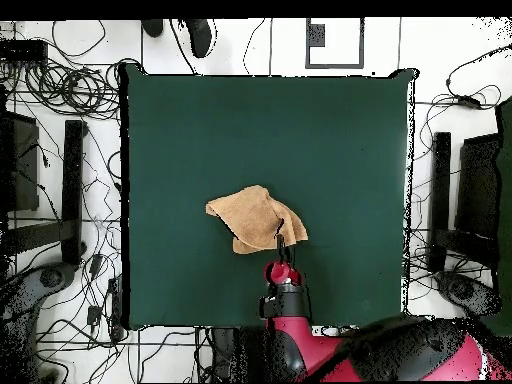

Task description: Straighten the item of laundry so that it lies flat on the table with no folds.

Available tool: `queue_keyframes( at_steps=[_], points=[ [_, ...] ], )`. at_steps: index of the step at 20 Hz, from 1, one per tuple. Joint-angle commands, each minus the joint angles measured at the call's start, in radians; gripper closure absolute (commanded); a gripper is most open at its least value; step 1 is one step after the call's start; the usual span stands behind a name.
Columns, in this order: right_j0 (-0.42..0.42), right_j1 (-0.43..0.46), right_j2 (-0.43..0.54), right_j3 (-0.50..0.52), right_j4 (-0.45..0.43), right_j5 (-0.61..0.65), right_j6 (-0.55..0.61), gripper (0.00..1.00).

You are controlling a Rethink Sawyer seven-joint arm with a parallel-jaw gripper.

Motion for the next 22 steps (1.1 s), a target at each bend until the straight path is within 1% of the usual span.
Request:
queue_keyframes(
  at_steps=[1,7,9,18,20,22],
  points=[
    [0.016,-0.002,0.143,-0.141,-0.01,-0.006,0.171,0.0],
    [0.018,0.013,0.153,-0.149,-0.015,-0.04,0.157,0.0],
    [0.021,0.006,0.156,-0.151,-0.019,-0.033,0.155,0.0],
    [0.029,0.033,0.146,-0.206,-0.049,0.008,0.134,0.0],
    [0.03,0.037,0.144,-0.212,-0.047,0.012,0.132,0.0],
    [0.033,0.059,0.141,-0.227,-0.037,-0.002,0.122,0.0]
  ],
)
